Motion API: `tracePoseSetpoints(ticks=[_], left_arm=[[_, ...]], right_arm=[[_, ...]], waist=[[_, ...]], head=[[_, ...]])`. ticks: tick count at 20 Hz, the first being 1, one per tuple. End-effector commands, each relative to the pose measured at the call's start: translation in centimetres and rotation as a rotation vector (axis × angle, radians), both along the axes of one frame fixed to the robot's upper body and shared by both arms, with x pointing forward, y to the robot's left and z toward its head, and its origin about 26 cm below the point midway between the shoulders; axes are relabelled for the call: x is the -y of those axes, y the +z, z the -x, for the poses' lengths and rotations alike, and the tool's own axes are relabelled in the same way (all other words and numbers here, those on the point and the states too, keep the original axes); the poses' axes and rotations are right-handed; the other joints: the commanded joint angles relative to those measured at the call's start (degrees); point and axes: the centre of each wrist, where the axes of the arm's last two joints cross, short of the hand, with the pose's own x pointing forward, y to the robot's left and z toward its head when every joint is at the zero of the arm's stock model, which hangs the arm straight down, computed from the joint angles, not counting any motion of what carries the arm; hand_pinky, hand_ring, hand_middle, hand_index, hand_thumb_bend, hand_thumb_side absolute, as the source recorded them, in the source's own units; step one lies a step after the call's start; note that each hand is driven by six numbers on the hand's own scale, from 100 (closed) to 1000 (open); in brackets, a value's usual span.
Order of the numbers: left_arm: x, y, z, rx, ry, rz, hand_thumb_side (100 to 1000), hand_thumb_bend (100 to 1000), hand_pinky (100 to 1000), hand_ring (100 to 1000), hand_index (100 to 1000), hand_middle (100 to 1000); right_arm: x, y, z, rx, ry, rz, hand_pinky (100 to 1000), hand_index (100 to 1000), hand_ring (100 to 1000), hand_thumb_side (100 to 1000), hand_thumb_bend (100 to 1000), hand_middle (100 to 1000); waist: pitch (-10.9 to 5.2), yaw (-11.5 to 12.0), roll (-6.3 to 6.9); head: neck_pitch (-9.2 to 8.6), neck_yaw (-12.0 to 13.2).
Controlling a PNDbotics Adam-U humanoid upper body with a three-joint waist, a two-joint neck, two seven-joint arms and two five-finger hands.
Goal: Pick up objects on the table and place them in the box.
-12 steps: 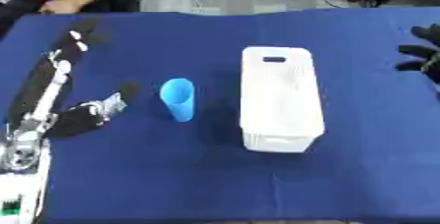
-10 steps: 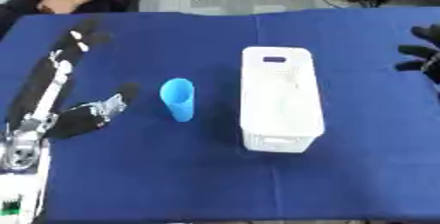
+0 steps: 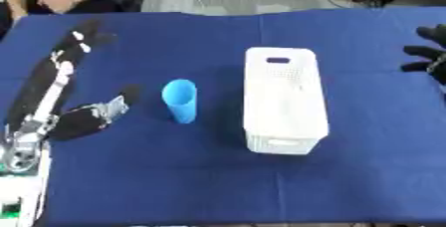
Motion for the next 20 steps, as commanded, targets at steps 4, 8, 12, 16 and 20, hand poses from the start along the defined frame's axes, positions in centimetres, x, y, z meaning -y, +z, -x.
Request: tracePoseSetpoints(ticks=[4,8,12,16,20], left_arm=[[-0.1,1.1,0.0,0.031,-0.007,-0.035,710,1000,941,977,900,1000],[-0.9,2.3,-0.3,0.050,-0.027,-0.132,712,1000,934,965,916,998],[-1.8,3.5,-0.7,0.056,-0.066,-0.206,724,1000,931,964,919,997],[-2.6,3.3,-1.5,0.021,-0.105,-0.231,749,1000,927,965,920,1000],[-3.4,3.2,-2.6,-0.031,-0.151,-0.280,775,1000,920,957,927,998]], right_arm=[[0.1,0.8,0.1,0.028,0.003,0.014,703,1000,828,1000,579,910],[0.1,0.8,0.2,0.023,0.002,0.022,703,1000,829,1000,579,911],[0.2,0.8,0.2,0.023,0.003,0.029,703,1000,829,1000,576,910],[0.2,0.8,0.2,0.020,0.004,0.036,703,1000,829,1000,577,911],[0.3,0.9,0.2,0.018,0.005,0.042,703,1000,829,1000,577,911]], waist=[[-0.57,-0.3,0.00],[-0.79,-0.8,0.53],[-1.06,-1.2,1.07],[-1.11,-1.3,1.47],[-1.25,-1.5,1.80]], head=[[-0.53,-0.2],[-0.44,-0.1],[-0.71,-0.6],[-0.84,-0.9],[-0.95,-1.1]])
